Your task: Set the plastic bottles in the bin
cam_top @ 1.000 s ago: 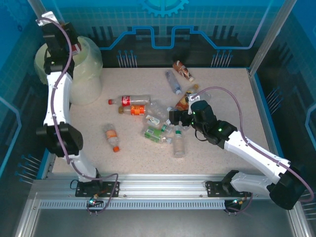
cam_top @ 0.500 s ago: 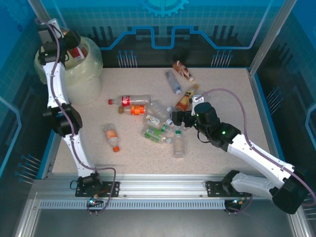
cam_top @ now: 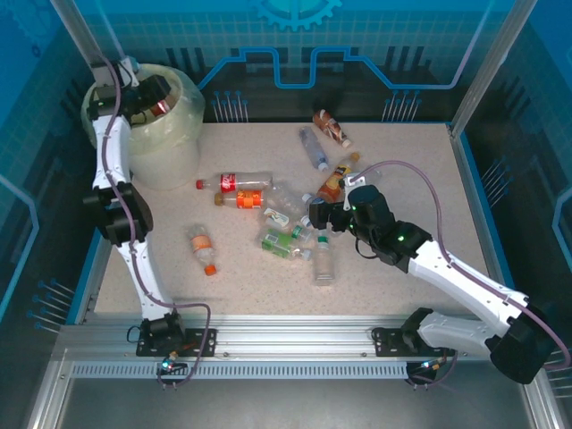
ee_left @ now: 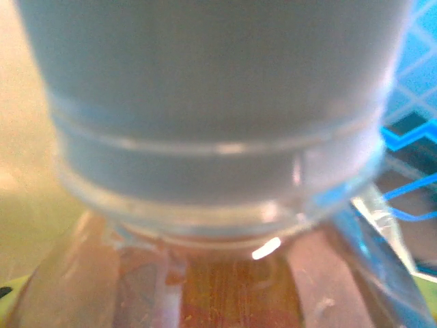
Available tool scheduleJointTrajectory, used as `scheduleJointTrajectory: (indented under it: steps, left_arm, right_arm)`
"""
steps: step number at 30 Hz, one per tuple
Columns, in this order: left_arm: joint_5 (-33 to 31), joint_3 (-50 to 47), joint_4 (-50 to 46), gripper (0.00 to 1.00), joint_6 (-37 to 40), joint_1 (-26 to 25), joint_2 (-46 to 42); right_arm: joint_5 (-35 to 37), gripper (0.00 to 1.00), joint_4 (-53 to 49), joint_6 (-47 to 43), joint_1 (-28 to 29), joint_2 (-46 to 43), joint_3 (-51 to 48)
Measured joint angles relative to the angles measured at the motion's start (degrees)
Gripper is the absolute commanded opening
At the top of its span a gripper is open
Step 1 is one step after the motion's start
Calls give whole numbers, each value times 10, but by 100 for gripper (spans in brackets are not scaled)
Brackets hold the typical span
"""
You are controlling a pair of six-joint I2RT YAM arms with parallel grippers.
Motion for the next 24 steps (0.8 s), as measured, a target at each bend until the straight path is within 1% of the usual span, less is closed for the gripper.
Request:
scheduleJointTrajectory:
  steps: [2,4,8,11,19,24]
  left_arm:
    - [3,-25,1,69,-20,-15,-8]
    - [9,-42,4,73,-37,-27,-14]
    - [22,-50,13,83,-54,-45,-16]
    - [36,-51,23,89,-63,-50,-16]
    - [39,-51,19,98,-62,-51,-21]
    - [29,-51,8,99,-60,-53,-49]
  right_arm:
    - [-4,100,0,0,0,3,0]
    - [-6,100,-3,0,0,4,2]
    - [-15,100,-4,1,-2,4,4]
    - [-27,100,-4,12,-12,4,4]
    - [-41,100,-13,56,-53,0,-9]
    - [-33,100,-54,81,-59,2,-17]
